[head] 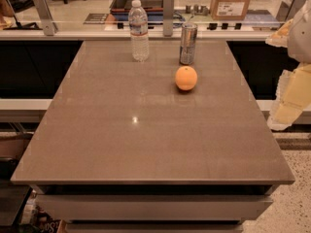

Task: Pick redbull can

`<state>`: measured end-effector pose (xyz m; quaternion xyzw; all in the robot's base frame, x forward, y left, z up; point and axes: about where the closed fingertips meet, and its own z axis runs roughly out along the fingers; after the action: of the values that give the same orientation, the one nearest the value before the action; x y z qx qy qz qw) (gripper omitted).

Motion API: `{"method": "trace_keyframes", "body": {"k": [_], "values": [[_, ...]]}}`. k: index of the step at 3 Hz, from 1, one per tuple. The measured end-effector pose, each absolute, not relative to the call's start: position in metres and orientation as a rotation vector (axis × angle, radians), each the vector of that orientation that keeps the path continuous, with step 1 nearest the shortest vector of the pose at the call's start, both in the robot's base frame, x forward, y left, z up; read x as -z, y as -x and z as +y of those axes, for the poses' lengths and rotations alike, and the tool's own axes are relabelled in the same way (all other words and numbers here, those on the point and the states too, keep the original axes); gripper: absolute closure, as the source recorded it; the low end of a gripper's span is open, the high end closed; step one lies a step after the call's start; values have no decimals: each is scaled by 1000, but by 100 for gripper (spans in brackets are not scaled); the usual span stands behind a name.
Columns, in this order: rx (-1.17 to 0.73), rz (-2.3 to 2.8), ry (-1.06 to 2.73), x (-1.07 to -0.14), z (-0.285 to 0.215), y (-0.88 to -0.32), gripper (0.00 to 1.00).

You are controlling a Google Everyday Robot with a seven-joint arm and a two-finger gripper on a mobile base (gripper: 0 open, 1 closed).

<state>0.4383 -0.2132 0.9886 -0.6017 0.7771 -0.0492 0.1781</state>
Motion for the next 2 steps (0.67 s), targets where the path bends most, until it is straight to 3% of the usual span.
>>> {"method": "trace_keyframes", "body": {"k": [2], "values": [[139, 2190, 1680, -991, -214, -442, 0]]}}
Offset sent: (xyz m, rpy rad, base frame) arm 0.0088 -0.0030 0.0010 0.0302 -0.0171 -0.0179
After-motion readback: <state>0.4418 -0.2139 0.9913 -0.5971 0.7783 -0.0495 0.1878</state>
